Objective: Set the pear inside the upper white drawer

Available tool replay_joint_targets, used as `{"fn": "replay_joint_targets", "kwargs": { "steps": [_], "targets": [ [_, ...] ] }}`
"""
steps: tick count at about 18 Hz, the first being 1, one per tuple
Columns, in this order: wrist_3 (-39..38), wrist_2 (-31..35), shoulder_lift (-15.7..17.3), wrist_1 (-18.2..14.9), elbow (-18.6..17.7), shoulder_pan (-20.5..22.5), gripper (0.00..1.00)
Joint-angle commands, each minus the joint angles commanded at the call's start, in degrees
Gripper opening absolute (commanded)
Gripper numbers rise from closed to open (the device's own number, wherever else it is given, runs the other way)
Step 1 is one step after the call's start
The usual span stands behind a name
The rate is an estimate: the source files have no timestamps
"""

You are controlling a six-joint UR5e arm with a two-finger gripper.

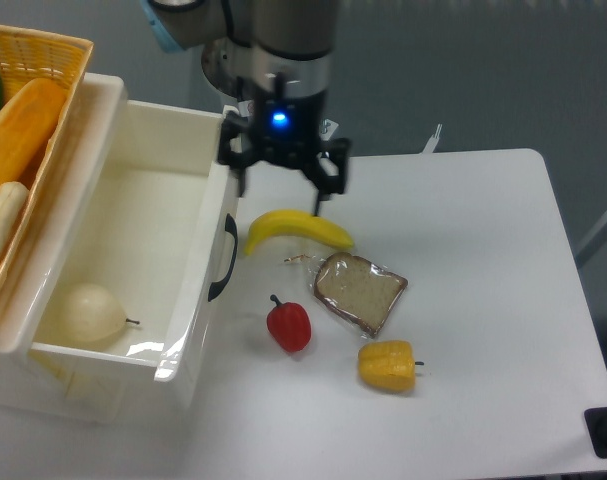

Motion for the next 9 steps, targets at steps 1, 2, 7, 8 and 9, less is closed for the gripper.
{"fn": "replay_joint_targets", "kwargs": {
  "steps": [1,2,7,8,9],
  "targets": [
    [2.1,0.0,-0.5,0.2,0.0,1.3,1.0],
    [4.0,0.2,-1.1,0.5,0.0,3.0,1.0],
    [14.6,1.6,-5.4,3.4,0.3,9.0,1.0],
    [16.6,1.7,-6.9,3.8,0.8,10.0,1.0],
    [18.5,2.2,-8.4,3.8,1.3,10.8,1.0]
  ]
}}
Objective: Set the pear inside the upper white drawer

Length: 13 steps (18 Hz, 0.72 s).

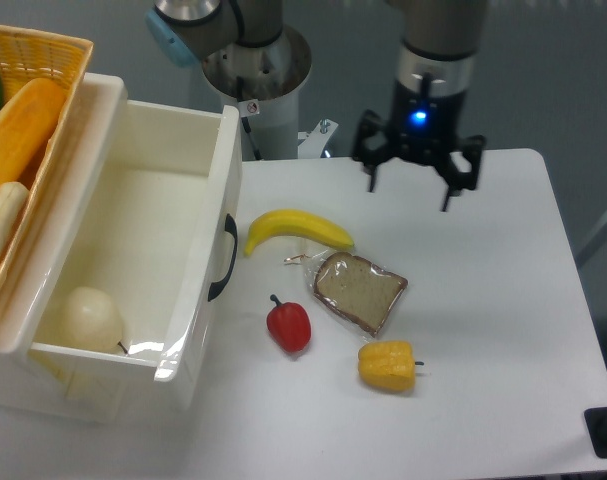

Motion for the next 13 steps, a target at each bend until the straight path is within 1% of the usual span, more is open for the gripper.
{"fn": "replay_joint_targets", "kwargs": {
  "steps": [1,3,4,8,11,13],
  "targets": [
    [1.9,1.2,-1.5,0.0,0.7,0.5,1.0],
    [4.6,3.9,-3.7,-0.1,1.4,1.6,1.0],
    [5.2,4.3,-4.5,-0.1,1.7,1.9,1.0],
    [6.9,4.2,-6.8,0.7,2.1,3.8,1.0],
    [8.8,4.3,-9.6,3.2,2.2,4.8,1.0],
    [8.9,4.3,-10.1,3.4,2.4,5.1,1.0]
  ]
}}
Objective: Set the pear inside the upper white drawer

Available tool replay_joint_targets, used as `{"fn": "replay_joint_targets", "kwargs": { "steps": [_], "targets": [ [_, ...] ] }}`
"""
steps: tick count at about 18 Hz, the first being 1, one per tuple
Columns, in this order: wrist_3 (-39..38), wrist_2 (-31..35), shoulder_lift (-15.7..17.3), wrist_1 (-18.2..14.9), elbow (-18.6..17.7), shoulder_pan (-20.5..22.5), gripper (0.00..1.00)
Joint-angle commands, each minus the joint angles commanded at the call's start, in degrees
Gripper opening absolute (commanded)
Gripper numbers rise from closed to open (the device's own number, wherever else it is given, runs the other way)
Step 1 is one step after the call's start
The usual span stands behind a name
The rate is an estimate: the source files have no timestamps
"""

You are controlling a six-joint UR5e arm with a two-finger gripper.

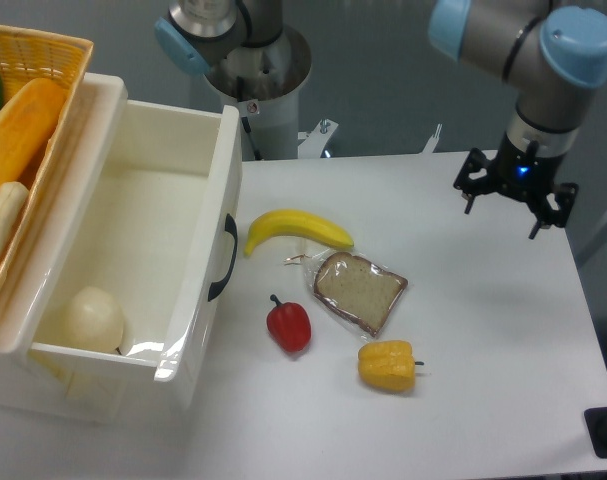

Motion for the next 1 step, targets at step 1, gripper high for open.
{"fn": "replay_joint_targets", "kwargs": {
  "steps": [1],
  "targets": [
    [0.0,0.0,-0.3,0.0,0.1,0.0,1.0]
  ]
}}
